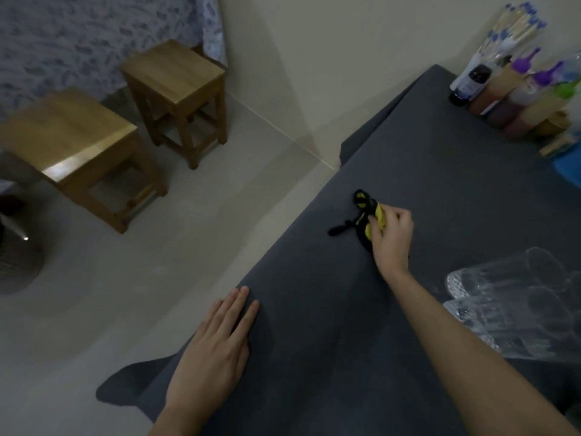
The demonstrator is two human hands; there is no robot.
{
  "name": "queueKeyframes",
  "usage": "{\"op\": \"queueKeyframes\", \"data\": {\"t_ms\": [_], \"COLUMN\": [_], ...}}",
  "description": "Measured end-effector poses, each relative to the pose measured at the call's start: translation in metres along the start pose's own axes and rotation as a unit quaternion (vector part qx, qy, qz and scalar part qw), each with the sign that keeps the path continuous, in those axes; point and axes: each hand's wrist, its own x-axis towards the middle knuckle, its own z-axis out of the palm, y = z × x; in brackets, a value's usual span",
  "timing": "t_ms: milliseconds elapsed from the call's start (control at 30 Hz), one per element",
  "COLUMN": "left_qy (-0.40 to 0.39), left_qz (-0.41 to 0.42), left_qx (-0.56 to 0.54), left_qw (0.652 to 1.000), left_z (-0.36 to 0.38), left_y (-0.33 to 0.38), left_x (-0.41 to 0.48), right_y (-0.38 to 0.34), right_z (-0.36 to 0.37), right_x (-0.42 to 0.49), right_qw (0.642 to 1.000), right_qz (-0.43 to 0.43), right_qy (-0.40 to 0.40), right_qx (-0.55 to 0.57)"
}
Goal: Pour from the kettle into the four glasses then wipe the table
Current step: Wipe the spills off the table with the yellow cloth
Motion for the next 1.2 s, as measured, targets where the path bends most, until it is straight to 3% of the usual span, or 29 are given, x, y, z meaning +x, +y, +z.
{"op": "queueKeyframes", "data": {"t_ms": [300,500,633,800,1067,1200], "left_qy": [-0.016,-0.013,-0.005,0.011,0.037,0.054], "left_qz": [0.008,0.007,0.006,0.011,0.024,0.032], "left_qx": [0.02,0.009,0.003,-0.004,-0.024,-0.031], "left_qw": [1.0,1.0,1.0,1.0,0.999,0.998], "left_z": [0.0,0.0,0.0,0.001,0.01,0.014], "left_y": [-0.002,-0.003,-0.002,-0.002,-0.008,-0.009], "left_x": [0.0,0.0,0.0,0.002,0.004,0.006], "right_y": [-0.101,-0.055,0.004,0.046,0.014,-0.017], "right_z": [0.056,0.005,-0.042,-0.064,-0.019,0.007], "right_x": [-0.042,-0.103,-0.134,-0.136,-0.058,-0.021], "right_qw": [0.982,0.945,0.937,0.958,0.992,0.991], "right_qz": [-0.168,-0.279,-0.307,-0.235,-0.064,-0.092], "right_qy": [-0.08,-0.169,-0.16,-0.112,-0.033,-0.023], "right_qx": [0.028,0.005,-0.049,-0.121,-0.102,-0.097]}}
